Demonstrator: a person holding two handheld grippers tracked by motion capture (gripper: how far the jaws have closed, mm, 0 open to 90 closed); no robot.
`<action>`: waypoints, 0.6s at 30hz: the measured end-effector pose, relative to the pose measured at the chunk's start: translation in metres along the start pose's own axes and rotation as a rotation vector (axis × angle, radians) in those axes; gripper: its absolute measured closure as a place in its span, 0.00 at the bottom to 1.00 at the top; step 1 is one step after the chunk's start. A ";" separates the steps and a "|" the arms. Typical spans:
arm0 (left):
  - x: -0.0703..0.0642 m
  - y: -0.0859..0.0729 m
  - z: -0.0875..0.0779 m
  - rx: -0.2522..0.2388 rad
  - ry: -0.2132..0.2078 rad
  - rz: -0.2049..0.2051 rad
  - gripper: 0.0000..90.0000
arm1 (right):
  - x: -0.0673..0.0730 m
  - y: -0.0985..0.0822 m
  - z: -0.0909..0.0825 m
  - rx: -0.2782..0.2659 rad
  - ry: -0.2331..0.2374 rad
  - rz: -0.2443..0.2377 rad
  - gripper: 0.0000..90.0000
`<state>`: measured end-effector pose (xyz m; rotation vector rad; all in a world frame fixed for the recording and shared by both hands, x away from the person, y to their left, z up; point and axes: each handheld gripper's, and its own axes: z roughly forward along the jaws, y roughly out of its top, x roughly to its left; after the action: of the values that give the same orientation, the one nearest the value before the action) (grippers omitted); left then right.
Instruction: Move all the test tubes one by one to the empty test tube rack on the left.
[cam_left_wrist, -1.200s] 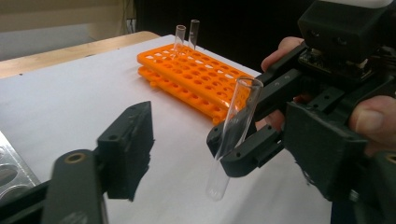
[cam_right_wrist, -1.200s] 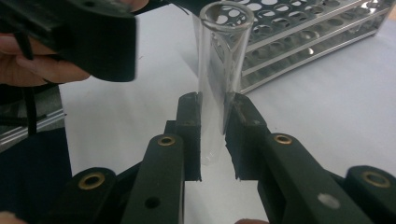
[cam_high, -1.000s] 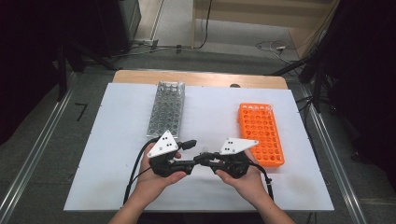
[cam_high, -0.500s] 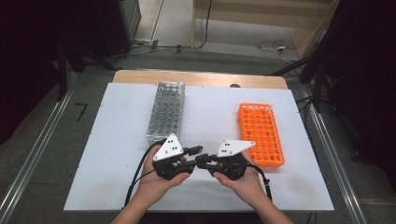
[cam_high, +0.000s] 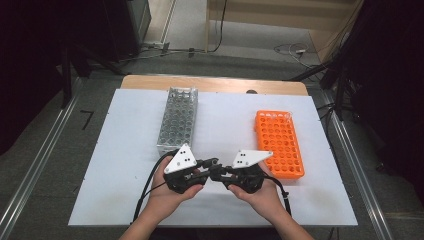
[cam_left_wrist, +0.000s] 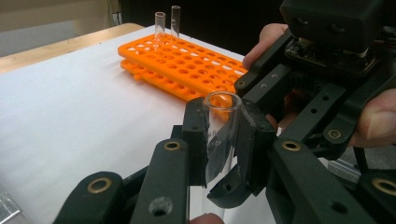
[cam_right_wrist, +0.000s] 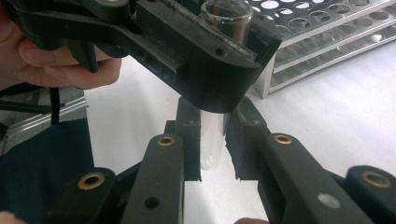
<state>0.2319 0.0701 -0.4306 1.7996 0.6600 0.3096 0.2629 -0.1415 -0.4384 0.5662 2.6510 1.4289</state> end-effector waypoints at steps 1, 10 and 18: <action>0.000 0.000 0.000 -0.001 0.000 0.002 0.84 | 0.000 0.000 0.000 0.000 -0.001 0.001 0.81; 0.005 0.001 -0.003 -0.020 0.007 -0.009 0.84 | -0.001 -0.001 -0.002 -0.018 0.028 0.013 0.62; 0.014 0.003 -0.007 -0.029 0.034 -0.036 0.85 | -0.007 -0.004 -0.017 -0.063 0.028 0.025 0.22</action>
<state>0.2407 0.0830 -0.4270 1.7561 0.7082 0.3247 0.2641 -0.1592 -0.4328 0.5794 2.6184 1.5313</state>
